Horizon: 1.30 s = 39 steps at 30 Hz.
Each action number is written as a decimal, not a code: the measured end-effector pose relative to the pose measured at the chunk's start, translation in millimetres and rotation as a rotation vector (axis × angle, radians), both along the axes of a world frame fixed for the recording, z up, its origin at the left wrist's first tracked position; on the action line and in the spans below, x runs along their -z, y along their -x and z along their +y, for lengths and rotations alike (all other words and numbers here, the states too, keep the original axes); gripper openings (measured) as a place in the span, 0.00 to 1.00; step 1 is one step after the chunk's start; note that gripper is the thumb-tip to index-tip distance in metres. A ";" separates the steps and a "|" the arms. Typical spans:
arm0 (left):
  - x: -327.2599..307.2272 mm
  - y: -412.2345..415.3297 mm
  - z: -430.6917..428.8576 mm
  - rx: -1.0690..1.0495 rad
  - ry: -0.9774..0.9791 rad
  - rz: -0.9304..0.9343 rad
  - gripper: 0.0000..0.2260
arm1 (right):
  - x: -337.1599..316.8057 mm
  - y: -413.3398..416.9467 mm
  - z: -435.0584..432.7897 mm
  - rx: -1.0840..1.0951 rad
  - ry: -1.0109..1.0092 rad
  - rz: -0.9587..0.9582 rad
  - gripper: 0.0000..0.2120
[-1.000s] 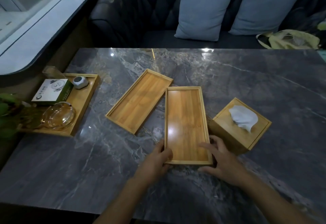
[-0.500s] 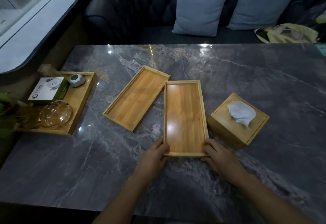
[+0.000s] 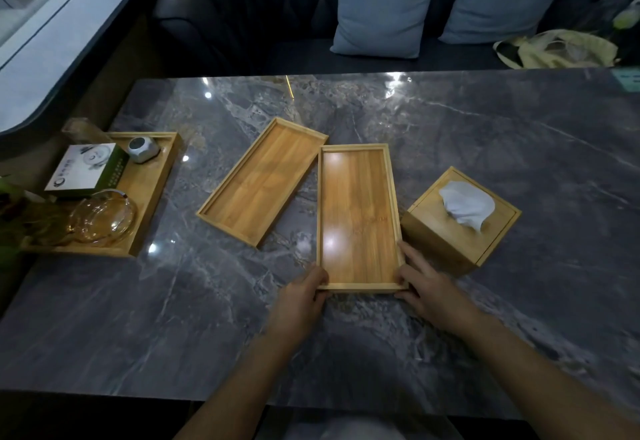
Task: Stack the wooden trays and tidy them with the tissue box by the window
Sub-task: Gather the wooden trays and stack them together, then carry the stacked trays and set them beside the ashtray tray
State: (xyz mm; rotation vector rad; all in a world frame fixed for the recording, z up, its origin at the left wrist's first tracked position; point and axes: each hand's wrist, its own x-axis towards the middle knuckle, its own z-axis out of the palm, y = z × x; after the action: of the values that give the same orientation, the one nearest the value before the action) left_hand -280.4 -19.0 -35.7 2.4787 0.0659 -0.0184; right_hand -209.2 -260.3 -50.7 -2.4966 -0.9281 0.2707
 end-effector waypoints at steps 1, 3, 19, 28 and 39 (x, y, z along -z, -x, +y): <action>-0.1 1.0 -1.0 -0.004 0.004 -0.005 0.05 | -0.8 0.5 0.3 0.005 0.000 0.001 0.11; -0.4 1.6 -2.3 -0.006 0.010 -0.015 0.04 | -2.4 1.6 1.1 0.012 0.009 0.000 0.09; -4.0 2.6 -2.0 0.019 -0.004 -0.002 0.05 | -7.3 6.9 5.2 0.019 0.103 -0.045 0.08; -19.8 -0.9 24.7 0.011 0.177 0.152 0.23 | -45.0 7.6 27.8 0.116 0.027 -0.274 0.16; -41.2 -114.3 130.3 -0.462 -0.072 0.078 0.20 | -80.4 -50.4 196.1 0.340 -0.361 0.755 0.27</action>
State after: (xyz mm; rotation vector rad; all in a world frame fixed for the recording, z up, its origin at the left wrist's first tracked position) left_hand -166.2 111.3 5.4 2.4755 0.6788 0.0857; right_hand -158.8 -64.3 29.7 -1.9205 -0.2116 0.7798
